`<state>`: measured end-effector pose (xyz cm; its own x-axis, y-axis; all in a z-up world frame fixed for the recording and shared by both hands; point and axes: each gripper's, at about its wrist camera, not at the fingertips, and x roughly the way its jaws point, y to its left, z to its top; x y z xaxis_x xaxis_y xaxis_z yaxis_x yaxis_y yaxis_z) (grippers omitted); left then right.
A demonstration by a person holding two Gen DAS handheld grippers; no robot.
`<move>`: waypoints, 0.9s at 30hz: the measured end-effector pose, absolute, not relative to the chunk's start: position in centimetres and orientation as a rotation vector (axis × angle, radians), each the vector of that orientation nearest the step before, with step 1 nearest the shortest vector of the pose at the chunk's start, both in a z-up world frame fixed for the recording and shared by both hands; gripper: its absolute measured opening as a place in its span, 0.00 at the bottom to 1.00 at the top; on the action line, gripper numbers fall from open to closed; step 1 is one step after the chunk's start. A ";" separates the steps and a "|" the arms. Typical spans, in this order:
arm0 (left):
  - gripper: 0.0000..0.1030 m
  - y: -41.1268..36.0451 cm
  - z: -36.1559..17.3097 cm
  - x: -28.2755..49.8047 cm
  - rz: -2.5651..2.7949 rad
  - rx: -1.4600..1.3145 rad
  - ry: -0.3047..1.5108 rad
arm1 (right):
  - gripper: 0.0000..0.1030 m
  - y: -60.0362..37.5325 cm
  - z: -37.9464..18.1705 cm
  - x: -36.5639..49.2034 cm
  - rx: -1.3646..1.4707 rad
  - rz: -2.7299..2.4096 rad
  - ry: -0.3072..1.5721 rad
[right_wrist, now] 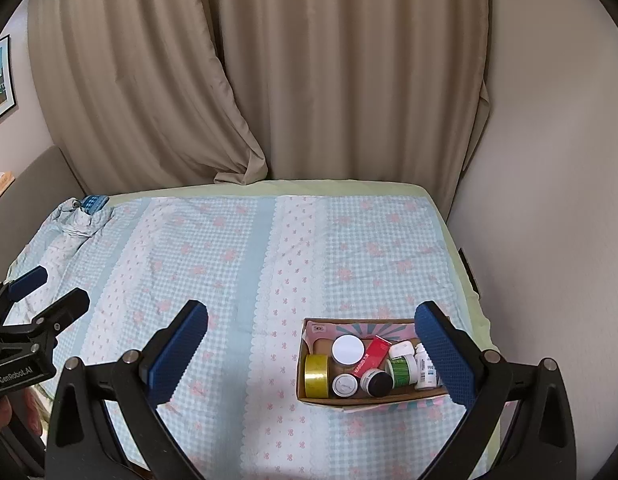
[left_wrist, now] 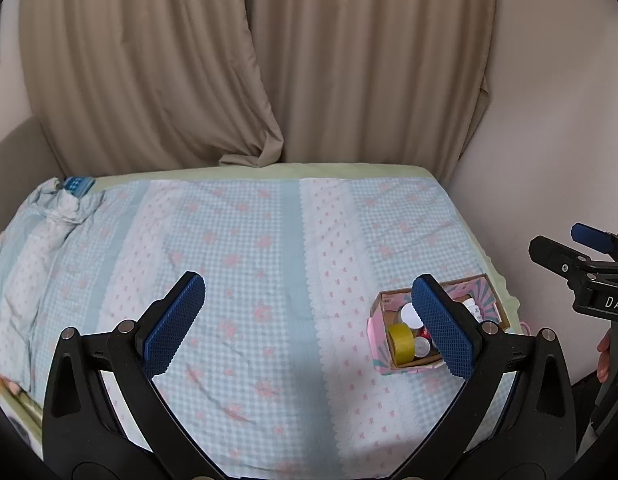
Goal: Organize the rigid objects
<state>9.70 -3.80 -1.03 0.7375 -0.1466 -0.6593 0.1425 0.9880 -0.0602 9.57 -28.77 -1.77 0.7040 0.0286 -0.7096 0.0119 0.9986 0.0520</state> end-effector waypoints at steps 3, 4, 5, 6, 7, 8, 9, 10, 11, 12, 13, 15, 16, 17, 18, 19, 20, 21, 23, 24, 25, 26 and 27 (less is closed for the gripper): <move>1.00 -3.7 -1.0 9.7 -0.161 -0.005 0.725 | 1.00 -28.7 -1.8 9.6 0.055 0.011 0.791; 1.00 -3.7 -1.0 9.7 -0.159 -0.007 0.725 | 1.00 -28.7 -1.8 9.5 0.053 0.011 0.792; 1.00 -3.8 -1.0 9.7 -0.158 -0.009 0.725 | 1.00 -28.7 -1.8 9.5 0.053 0.011 0.792; 1.00 -3.8 -1.0 9.7 -0.156 -0.011 0.726 | 1.00 -28.7 -1.7 9.6 0.052 0.012 0.792; 1.00 -3.8 -1.0 9.6 -0.155 -0.011 0.727 | 1.00 -28.6 -1.8 9.7 0.051 0.015 0.793; 1.00 -3.9 -1.0 9.5 -0.153 -0.011 0.727 | 1.00 -28.6 -1.7 9.7 0.051 0.016 0.793; 1.00 -3.9 -0.9 9.5 -0.148 -0.012 0.727 | 1.00 -28.6 -1.7 9.7 0.050 0.016 0.794; 1.00 -4.0 -0.9 9.5 -0.148 -0.013 0.727 | 1.00 -28.6 -1.7 9.7 0.050 0.016 0.793; 1.00 -4.0 -0.9 9.5 -0.147 -0.013 0.727 | 1.00 -28.6 -1.7 9.7 0.050 0.016 0.793; 1.00 -4.0 -0.9 9.5 -0.146 -0.012 0.726 | 1.00 -28.6 -1.7 9.7 0.049 0.016 0.793; 1.00 -4.0 -0.9 9.5 -0.144 -0.012 0.725 | 1.00 -28.6 -1.7 9.7 0.049 0.016 0.793; 1.00 -4.1 -0.9 9.4 -0.139 -0.010 0.724 | 1.00 -28.6 -1.7 9.7 0.050 0.016 0.793; 1.00 -4.1 -0.8 9.5 -0.137 -0.009 0.724 | 1.00 -28.5 -1.7 9.7 0.050 0.015 0.793; 1.00 -4.2 -0.8 9.4 -0.138 -0.008 0.723 | 1.00 -28.5 -1.7 9.7 0.050 0.015 0.792; 1.00 -4.2 -0.7 9.4 -0.136 -0.008 0.722 | 1.00 -28.5 -1.7 9.7 0.050 0.015 0.793; 1.00 -4.2 -0.7 9.4 -0.135 -0.008 0.722 | 1.00 -28.5 -1.7 9.6 0.050 0.015 0.793; 1.00 -4.3 -0.7 9.4 -0.133 -0.008 0.721 | 1.00 -28.5 -1.7 9.6 0.050 0.015 0.793; 1.00 -4.3 -0.7 9.4 -0.132 -0.008 0.720 | 1.00 -28.5 -1.7 9.7 0.049 0.015 0.793; 1.00 -4.4 -0.6 9.5 -0.130 -0.009 0.718 | 1.00 -28.5 -1.7 9.6 0.050 0.016 0.792; 1.00 -4.3 -0.6 9.5 -0.132 -0.010 0.719 | 1.00 -28.5 -1.7 9.7 0.050 0.016 0.792; 1.00 -4.3 -0.6 9.5 -0.134 -0.012 0.719 | 1.00 -28.5 -1.7 9.6 0.049 0.014 0.793; 1.00 -4.3 -0.6 9.5 -0.135 -0.014 0.718 | 1.00 -28.5 -1.7 9.7 0.049 0.015 0.793; 1.00 -4.4 -0.6 9.5 -0.133 -0.013 0.717 | 1.00 -28.5 -1.7 9.7 0.049 0.016 0.792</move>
